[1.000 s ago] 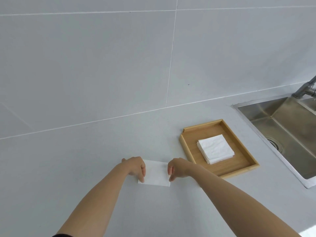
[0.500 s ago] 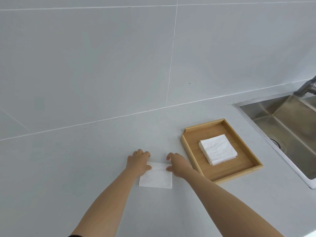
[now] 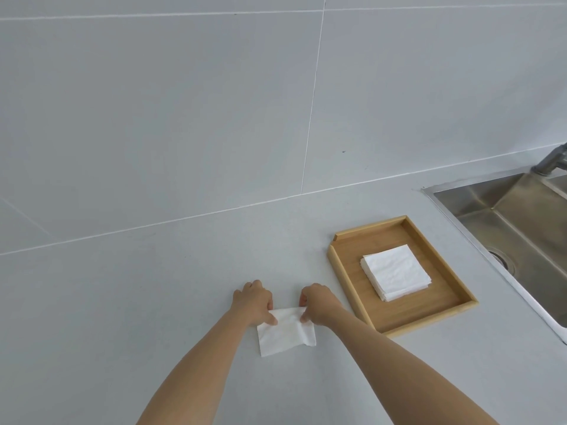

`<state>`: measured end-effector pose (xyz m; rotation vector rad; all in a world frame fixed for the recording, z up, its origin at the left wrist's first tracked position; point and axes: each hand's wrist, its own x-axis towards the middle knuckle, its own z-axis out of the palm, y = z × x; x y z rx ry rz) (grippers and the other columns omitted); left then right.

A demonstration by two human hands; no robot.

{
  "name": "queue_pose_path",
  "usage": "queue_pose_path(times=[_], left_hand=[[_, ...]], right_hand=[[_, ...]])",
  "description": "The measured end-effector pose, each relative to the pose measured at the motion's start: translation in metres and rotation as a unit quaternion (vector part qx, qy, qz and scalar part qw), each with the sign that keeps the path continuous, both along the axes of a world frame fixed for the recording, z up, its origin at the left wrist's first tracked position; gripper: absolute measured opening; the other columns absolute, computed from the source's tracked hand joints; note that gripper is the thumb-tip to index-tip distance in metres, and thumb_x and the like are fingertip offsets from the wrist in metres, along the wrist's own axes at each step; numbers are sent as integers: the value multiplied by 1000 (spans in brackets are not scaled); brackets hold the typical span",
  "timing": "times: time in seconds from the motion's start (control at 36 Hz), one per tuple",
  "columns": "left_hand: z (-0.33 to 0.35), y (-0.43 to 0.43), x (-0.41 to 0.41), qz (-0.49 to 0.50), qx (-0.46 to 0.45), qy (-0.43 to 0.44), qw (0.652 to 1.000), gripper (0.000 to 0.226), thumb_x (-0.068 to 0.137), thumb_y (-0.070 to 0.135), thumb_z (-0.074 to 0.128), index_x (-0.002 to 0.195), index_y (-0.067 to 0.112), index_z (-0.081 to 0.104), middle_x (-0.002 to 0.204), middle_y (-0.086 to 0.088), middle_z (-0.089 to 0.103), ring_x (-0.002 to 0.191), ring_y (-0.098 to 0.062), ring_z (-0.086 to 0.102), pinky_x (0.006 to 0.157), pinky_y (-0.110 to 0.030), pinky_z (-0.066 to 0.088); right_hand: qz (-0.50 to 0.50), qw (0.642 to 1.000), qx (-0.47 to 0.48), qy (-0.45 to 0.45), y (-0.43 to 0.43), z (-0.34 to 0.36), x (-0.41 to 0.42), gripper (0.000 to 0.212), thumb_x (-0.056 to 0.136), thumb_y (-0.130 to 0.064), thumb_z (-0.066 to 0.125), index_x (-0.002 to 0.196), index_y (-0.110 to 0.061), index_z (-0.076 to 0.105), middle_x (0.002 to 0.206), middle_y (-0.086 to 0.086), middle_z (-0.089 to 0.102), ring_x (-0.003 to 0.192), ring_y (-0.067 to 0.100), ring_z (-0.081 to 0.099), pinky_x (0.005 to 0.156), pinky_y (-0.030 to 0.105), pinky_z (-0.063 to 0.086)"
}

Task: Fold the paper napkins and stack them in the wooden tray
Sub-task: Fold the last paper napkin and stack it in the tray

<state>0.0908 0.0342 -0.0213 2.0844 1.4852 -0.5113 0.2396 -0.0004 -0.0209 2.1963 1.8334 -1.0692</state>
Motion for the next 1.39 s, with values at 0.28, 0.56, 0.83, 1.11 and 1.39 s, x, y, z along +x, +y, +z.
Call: queue_pose_path(times=[0.28,0.56,0.83,1.11,1.39], left_hand=[[9,3,-3,119,-25,-134,984,38,81,10,61,61,26,33,74,8,45,82,-19,44,69,-25,32],[39,18,5,288,-40,-336,896,32,80,2,64,97,16,41,87,-3,47,75,-18,50,57,-19,38],[73,23,43,292,-72,-437,848,35,78,-3,66,97,17,46,85,-5,52,70,-18,54,60,-22,42],[84,20,97,277,-90,-460,839,27,80,-8,63,72,16,58,80,-1,54,70,-11,52,63,-18,43],[74,13,156,289,-85,-433,850,36,80,-7,65,115,3,62,95,-1,56,73,-6,52,55,-8,44]], right_hand=[[-31,997,1,77,2,4,9,27,81,-4,63,72,-22,45,97,5,50,86,20,45,69,27,39],[-200,936,69,280,14,29,32,39,80,3,63,100,-17,35,72,-3,43,63,9,43,55,19,35],[-210,891,117,385,18,60,68,33,79,1,65,84,-26,48,97,11,49,82,21,49,63,22,42],[-253,871,121,403,8,75,126,43,81,7,60,118,-14,58,115,8,56,106,23,53,95,34,46],[-262,893,111,349,-2,73,192,56,82,7,62,133,-11,49,117,5,54,108,22,54,85,25,51]])
